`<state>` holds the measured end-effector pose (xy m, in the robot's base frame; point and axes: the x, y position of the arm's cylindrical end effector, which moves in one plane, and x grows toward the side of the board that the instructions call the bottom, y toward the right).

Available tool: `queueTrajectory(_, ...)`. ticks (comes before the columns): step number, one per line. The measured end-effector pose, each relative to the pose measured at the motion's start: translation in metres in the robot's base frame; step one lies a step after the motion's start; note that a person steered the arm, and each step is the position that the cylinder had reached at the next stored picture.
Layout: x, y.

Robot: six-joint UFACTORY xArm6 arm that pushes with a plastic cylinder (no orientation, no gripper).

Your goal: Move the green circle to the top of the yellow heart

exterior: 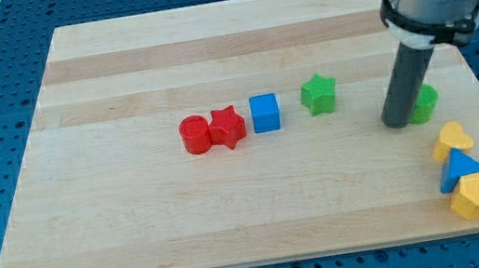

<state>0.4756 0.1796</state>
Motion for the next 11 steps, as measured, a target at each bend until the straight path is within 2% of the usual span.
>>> queueTrajectory(2, -0.011, -0.021)
queueTrajectory(3, -0.028, -0.021)
queueTrajectory(8, -0.045, -0.021)
queueTrajectory(11, -0.036, 0.001)
